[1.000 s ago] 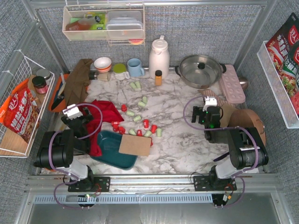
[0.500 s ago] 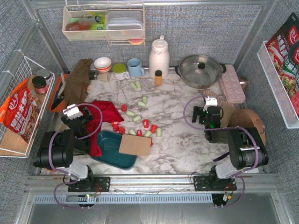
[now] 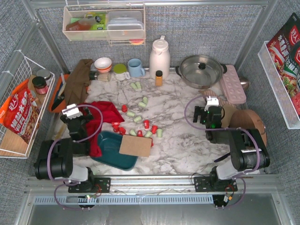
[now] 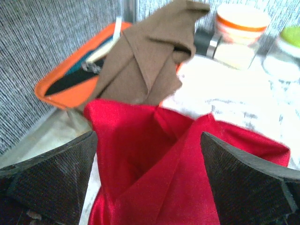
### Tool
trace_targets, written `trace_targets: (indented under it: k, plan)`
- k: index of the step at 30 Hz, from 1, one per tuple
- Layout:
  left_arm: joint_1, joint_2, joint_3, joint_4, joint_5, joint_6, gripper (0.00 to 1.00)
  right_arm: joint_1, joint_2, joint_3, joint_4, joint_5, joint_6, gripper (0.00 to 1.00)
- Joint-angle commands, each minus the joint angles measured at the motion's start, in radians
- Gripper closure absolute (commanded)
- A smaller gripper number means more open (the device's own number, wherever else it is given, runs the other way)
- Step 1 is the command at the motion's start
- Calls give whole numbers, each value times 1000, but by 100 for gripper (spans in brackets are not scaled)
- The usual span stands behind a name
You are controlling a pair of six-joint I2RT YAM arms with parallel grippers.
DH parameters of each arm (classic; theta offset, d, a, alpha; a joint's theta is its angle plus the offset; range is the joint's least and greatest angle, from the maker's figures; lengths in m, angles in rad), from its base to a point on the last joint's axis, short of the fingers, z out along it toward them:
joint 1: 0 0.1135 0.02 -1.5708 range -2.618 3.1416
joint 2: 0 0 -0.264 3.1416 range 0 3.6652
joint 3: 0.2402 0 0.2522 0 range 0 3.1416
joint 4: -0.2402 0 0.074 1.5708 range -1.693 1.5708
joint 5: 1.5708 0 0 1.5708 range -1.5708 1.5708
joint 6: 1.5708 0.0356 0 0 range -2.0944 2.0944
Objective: Mix the coffee capsules in the storage basket
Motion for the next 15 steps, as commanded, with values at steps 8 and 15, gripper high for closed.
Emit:
trace_targets:
  k: [8, 15]
  plan:
    - [-1, -351, 158, -457, 0, -31, 1, 6, -191, 127, -350, 125, 74, 1]
    - [-2, -604, 350, -993, -236, -187, 1, 7, -310, 233, -576, 140, 162, 1]
